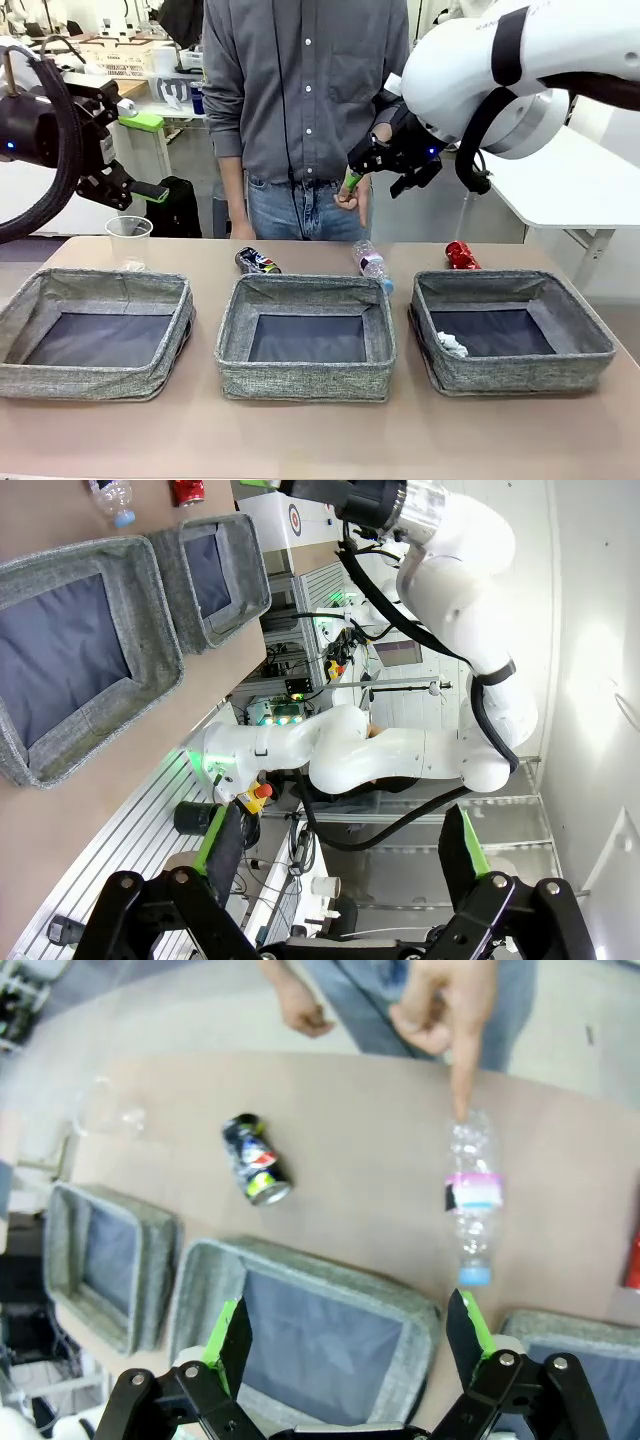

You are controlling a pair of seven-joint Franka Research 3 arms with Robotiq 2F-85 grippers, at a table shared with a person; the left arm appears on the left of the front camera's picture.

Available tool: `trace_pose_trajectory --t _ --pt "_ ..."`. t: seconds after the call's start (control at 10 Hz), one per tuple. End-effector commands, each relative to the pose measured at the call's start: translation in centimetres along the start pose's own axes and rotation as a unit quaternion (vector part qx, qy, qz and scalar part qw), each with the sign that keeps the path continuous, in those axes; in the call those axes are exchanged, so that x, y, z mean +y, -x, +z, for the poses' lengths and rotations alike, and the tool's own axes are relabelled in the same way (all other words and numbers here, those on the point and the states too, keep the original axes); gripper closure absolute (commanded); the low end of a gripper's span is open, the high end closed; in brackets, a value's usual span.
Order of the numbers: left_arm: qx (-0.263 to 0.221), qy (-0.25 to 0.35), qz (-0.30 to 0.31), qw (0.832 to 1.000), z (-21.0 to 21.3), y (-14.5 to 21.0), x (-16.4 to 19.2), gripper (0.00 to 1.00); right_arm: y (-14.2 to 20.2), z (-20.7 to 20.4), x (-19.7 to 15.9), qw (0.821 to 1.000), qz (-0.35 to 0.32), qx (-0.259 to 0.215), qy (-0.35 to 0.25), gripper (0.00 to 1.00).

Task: Sort the waste into the appropriate baskets.
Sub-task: Pick up the waste item pointed out by the person.

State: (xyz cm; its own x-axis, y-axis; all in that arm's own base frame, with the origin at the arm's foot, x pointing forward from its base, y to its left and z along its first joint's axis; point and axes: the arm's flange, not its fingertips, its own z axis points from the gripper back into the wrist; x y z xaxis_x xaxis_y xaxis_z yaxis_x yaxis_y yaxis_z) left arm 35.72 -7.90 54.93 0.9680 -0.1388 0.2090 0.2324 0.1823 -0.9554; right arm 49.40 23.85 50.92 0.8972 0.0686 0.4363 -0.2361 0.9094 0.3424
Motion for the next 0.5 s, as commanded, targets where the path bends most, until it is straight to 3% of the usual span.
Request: trace_pose_trajectory --t 0.0,0.2,0.4 --pt "0.007 -0.004 0.003 1.000 0.2 0.2 -0.3 0.00 -2.6 -3.8 0.7 0.997 -0.010 0.034 0.063 0.00" --pt "0.007 -0.004 0.003 1.000 0.2 0.2 -0.3 0.00 -3.9 -8.8 0.0 0.990 -0.019 0.060 0.125 0.00" --pt "0.007 -0.004 0.003 1.000 0.2 0.2 -0.3 0.00 -4.6 -12.9 -1.1 0.989 0.001 0.082 0.124 0.00"
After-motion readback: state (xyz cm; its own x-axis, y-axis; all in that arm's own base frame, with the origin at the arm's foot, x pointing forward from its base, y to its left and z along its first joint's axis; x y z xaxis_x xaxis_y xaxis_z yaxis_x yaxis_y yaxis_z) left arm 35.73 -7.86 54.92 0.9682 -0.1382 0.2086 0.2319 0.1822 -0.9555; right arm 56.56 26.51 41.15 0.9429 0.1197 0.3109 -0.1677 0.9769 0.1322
